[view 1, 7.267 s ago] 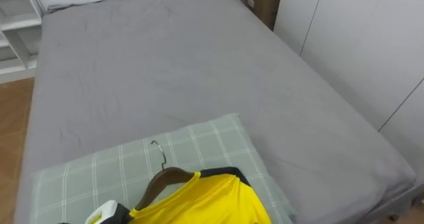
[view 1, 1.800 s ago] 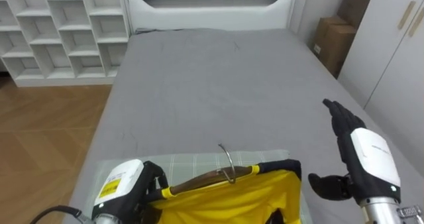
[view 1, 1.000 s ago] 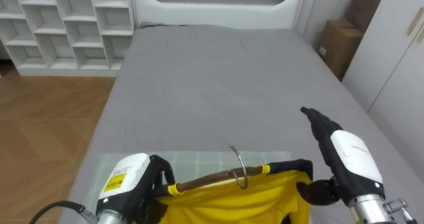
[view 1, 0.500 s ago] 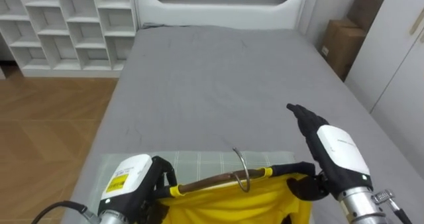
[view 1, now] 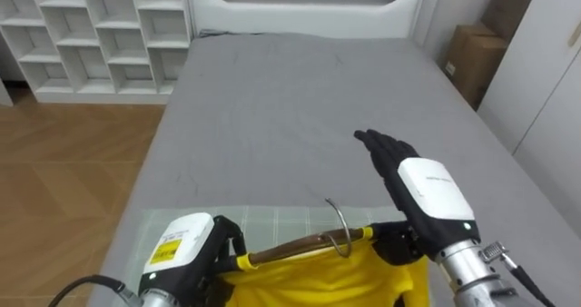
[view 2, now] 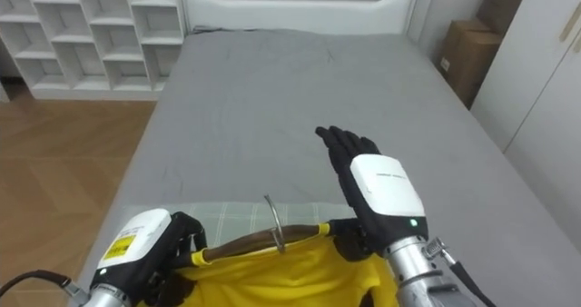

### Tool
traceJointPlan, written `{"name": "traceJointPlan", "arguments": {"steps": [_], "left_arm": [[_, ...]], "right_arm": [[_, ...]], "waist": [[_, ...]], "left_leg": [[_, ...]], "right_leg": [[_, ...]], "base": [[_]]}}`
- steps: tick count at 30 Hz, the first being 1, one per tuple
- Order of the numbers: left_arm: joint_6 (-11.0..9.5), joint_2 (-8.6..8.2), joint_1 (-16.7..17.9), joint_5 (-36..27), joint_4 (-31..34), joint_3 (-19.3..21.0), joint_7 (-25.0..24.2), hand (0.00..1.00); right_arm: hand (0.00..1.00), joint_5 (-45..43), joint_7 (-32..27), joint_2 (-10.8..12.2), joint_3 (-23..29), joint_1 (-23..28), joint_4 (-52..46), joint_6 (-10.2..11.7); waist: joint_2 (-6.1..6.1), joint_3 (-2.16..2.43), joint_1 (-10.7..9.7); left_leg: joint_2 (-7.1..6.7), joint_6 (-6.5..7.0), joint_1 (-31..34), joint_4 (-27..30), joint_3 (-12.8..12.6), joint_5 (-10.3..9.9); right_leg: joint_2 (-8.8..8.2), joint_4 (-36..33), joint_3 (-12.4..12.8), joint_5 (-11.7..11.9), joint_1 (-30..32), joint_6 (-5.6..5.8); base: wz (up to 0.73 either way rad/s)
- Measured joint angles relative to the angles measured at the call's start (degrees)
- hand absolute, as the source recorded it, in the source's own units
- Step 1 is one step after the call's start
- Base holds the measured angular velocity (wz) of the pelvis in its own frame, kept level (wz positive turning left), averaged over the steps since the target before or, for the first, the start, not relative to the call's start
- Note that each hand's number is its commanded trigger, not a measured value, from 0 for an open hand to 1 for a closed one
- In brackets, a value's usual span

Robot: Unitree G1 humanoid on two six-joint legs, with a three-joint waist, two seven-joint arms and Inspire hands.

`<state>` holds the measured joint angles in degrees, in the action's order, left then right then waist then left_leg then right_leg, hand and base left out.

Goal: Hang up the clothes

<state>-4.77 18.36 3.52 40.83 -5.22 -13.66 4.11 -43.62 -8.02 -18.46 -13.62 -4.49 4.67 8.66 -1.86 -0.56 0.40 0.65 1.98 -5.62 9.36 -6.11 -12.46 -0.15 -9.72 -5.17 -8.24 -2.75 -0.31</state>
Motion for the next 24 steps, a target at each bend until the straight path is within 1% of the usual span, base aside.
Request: {"name": "traceJointPlan", "arguments": {"steps": [7,13,20,24], "left_arm": [[0.0,0.01,0.0,0.0,0.0,-0.4,-0.1,1.0],[0.0,-0.01,0.0,0.0,0.0,-1.4,-0.2,1.0],[-0.1,-0.02,0.0,0.0,0.0,-1.3,-0.2,1.0],[-0.2,-0.03,0.0,1.2,0.0,-1.3,-0.2,1.0]], "right_arm": [[0.0,-1.0,2.8,0.1,-3.2,0.0,-0.3,-0.1],[0.0,-2.4,5.4,0.1,-4.1,0.0,-0.4,-0.1],[0.0,-4.1,8.3,0.3,-4.3,0.0,0.1,-0.1],[0.0,-4.1,9.8,0.3,-4.4,0.0,2.5,-0.7]], "waist": [[-0.05,0.03,0.2],[-0.4,0.0,0.2],[-0.69,-0.02,0.3],[-0.68,-0.03,0.3]], "left_leg": [[-0.02,0.0,-0.1,0.1,0.0,0.0],[-0.06,0.0,0.0,0.2,0.1,0.0],[-0.07,0.0,0.2,0.2,0.2,0.0],[-0.12,0.0,0.1,0.2,0.6,0.0]], "right_leg": [[-0.04,0.0,0.0,0.0,-0.1,-0.01],[-0.08,0.0,0.0,0.0,-0.1,-0.01],[-0.09,0.0,0.0,0.0,-0.3,0.0],[-0.11,0.0,-0.2,0.0,-0.5,-0.01]], "base": [[0.0],[0.0],[0.0],[0.02]]}}
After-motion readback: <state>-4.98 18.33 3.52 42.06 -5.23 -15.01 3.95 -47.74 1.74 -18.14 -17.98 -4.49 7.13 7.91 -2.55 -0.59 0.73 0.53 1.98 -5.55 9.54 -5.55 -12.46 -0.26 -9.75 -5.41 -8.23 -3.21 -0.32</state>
